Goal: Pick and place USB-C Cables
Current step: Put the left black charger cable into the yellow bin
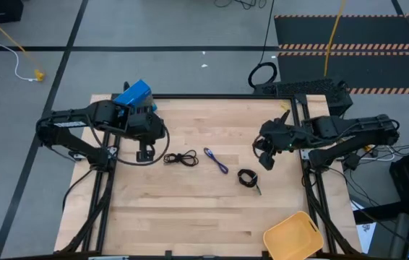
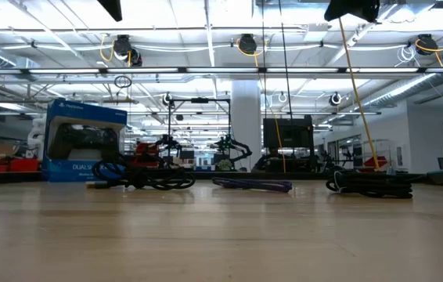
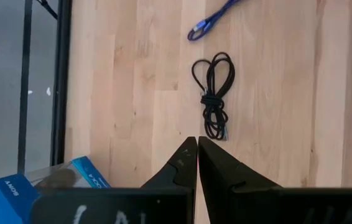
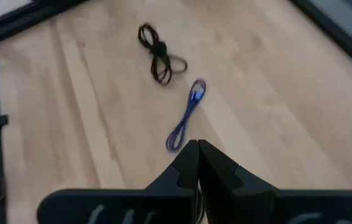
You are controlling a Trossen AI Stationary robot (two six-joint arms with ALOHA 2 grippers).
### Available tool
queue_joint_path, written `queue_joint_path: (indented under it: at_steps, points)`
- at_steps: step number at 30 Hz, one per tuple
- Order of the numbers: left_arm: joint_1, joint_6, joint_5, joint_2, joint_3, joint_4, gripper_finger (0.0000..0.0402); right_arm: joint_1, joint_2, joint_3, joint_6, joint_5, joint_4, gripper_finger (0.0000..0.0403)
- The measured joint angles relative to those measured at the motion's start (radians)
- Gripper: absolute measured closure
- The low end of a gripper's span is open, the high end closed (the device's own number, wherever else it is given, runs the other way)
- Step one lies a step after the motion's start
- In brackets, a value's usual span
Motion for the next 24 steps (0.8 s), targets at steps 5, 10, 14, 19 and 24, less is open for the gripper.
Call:
queue_joint_path:
  at_steps: [5, 10, 14, 19, 24]
  points:
    - [0.0, -0.029, 0.026, 0.001, -0.093, 0.045, 0.0377, 0.07, 0.001, -0.141, -0.013, 0.057, 0.225, 0.0403]
    - [-0.002, -0.042, 0.043, 0.001, -0.179, 0.079, 0.0361, 0.123, 0.001, -0.281, 0.046, 0.056, 0.415, 0.0403]
    - [-0.001, -0.044, 0.044, 0.001, -0.239, 0.131, 0.034, 0.161, 0.001, -0.368, 0.063, 0.056, 0.527, 0.0403]
    - [-0.001, -0.041, 0.061, 0.001, -0.297, 0.228, 0.0314, 0.184, 0.001, -0.42, 0.067, 0.057, 0.571, 0.0403]
    - [0.0, -0.042, 0.063, 0.002, -0.318, 0.282, 0.0293, 0.19, 0.001, -0.43, 0.051, 0.06, 0.57, 0.0403]
